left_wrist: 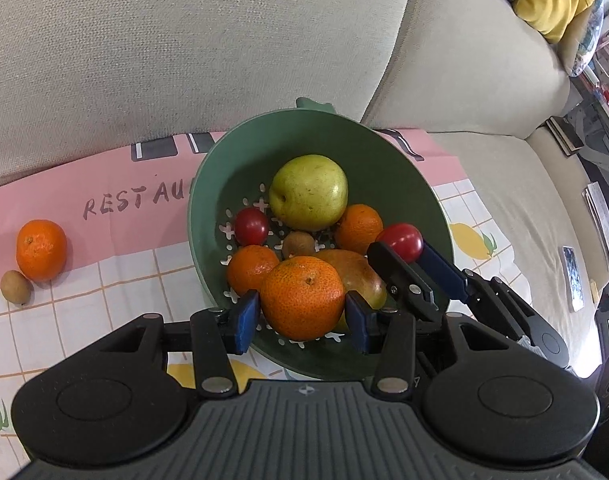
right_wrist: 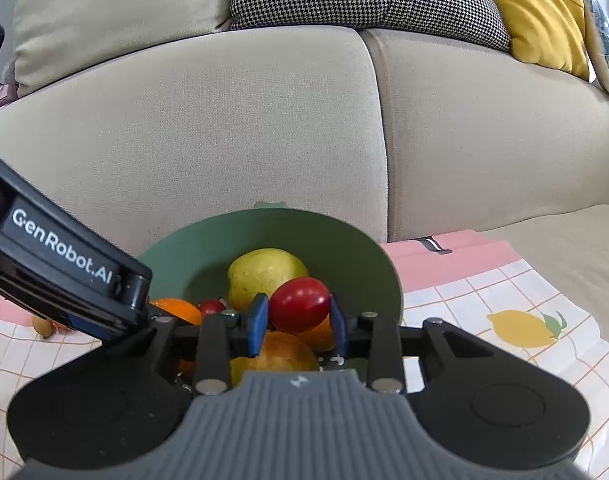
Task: Organize fruits
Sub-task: 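Lower the mandarin and tomato into the colander and open both grippers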
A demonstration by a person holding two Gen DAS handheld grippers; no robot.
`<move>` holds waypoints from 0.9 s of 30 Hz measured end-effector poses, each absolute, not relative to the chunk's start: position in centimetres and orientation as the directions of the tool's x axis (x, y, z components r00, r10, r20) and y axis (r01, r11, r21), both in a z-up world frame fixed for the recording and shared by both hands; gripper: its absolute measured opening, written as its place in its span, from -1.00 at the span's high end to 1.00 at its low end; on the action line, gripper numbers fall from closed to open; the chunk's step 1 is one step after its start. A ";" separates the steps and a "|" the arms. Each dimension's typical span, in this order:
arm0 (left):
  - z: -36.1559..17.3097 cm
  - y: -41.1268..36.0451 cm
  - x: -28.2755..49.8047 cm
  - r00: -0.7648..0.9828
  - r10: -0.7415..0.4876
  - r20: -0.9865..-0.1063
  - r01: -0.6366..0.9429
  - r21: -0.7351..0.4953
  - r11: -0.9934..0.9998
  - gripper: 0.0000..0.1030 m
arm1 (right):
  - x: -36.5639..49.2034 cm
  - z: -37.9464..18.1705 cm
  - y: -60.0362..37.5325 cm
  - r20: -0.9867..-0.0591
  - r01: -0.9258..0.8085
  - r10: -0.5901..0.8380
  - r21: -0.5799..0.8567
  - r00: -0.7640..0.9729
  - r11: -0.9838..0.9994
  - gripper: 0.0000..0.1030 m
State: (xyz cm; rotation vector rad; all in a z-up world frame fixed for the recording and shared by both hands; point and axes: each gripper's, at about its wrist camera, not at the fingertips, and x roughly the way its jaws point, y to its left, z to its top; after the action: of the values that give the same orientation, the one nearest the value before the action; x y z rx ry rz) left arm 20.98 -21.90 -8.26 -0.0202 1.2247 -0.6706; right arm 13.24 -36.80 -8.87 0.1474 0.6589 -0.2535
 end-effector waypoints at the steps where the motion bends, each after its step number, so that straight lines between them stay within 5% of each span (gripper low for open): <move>1: -8.2 -21.9 21.0 0.176 -0.482 -0.858 0.462 -0.360 0.810 -0.03 | 13.3 -8.9 -36.8 -0.622 0.279 -0.185 0.056 0.761 0.959 0.41; 7: -7.8 -21.6 21.2 0.192 -0.491 -0.850 0.444 -0.371 0.815 -0.15 | 13.5 -9.0 -36.9 -0.623 0.279 -0.181 0.061 0.760 0.958 0.41; 10: -7.4 -21.1 21.3 0.204 -0.517 -0.831 0.429 -0.399 0.810 -0.39 | 13.4 -9.0 -36.9 -0.624 0.274 -0.177 0.063 0.761 0.960 0.41; 17: -5.3 -19.9 20.5 0.313 -0.522 -0.794 0.430 -0.371 0.823 -0.40 | 13.5 -9.0 -36.3 -0.612 0.243 -0.155 0.062 0.775 0.968 0.40; 27: -4.1 -15.8 19.4 0.492 -0.374 -0.786 0.374 -0.197 0.906 -0.40 | 14.5 -9.7 -35.5 -0.623 0.195 -0.102 0.083 0.775 0.977 0.40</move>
State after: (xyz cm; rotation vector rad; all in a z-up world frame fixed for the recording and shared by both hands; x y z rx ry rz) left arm 19.44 -15.81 -4.12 -0.0004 0.9544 -0.4536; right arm 14.51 -35.52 -9.69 0.1460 0.6651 -0.1615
